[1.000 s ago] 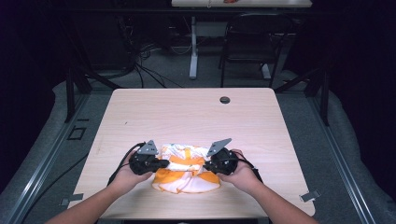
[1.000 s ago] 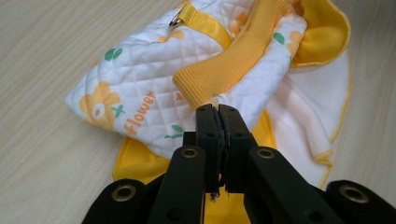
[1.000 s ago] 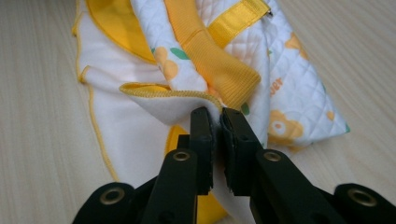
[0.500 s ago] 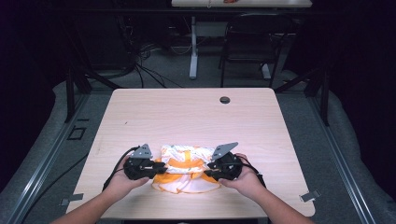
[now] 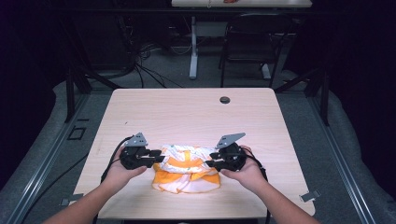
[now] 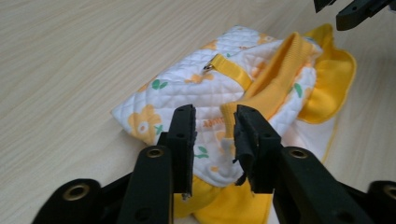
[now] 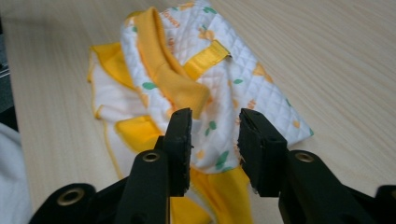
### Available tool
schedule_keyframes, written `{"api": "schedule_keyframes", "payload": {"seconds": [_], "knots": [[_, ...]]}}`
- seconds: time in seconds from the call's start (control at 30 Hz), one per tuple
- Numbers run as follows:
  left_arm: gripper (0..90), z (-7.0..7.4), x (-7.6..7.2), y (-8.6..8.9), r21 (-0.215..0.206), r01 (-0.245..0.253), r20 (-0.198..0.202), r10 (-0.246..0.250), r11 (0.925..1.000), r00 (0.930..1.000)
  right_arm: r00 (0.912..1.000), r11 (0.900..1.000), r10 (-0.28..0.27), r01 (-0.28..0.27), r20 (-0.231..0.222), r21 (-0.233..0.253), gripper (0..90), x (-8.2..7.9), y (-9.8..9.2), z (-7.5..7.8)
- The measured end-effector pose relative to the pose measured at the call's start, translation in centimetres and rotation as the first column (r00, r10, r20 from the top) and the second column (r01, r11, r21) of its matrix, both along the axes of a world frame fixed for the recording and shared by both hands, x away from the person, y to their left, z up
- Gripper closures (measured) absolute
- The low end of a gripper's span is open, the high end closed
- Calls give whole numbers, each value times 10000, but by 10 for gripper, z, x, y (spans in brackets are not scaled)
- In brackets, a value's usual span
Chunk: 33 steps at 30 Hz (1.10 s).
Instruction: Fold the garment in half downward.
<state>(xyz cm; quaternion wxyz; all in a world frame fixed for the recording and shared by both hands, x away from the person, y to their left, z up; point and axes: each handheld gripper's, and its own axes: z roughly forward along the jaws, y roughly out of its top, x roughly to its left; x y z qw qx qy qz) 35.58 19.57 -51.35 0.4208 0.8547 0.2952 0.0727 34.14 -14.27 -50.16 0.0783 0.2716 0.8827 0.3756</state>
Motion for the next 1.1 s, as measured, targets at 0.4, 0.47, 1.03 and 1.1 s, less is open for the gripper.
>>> {"api": "schedule_keyframes", "payload": {"seconds": [0.4,0.47,1.03,1.1], "knots": [[887,-18,17,-15,294,-32,-410,44,9996,9991,9994,9993,-316,312,-163,-209,845,26,15,-20],[893,-21,15,-19,366,145,-445,-129,9992,9989,9994,9993,-303,299,-186,-206,848,27,18,-23],[896,-27,-17,-24,360,1278,-747,-1248,9912,9894,9939,9930,1030,-1050,-390,-538,869,-5,27,-26],[896,-29,-21,-25,483,1378,-747,-1340,9893,9882,9937,9933,1013,-1037,-485,-511,867,-8,26,-29]]}}
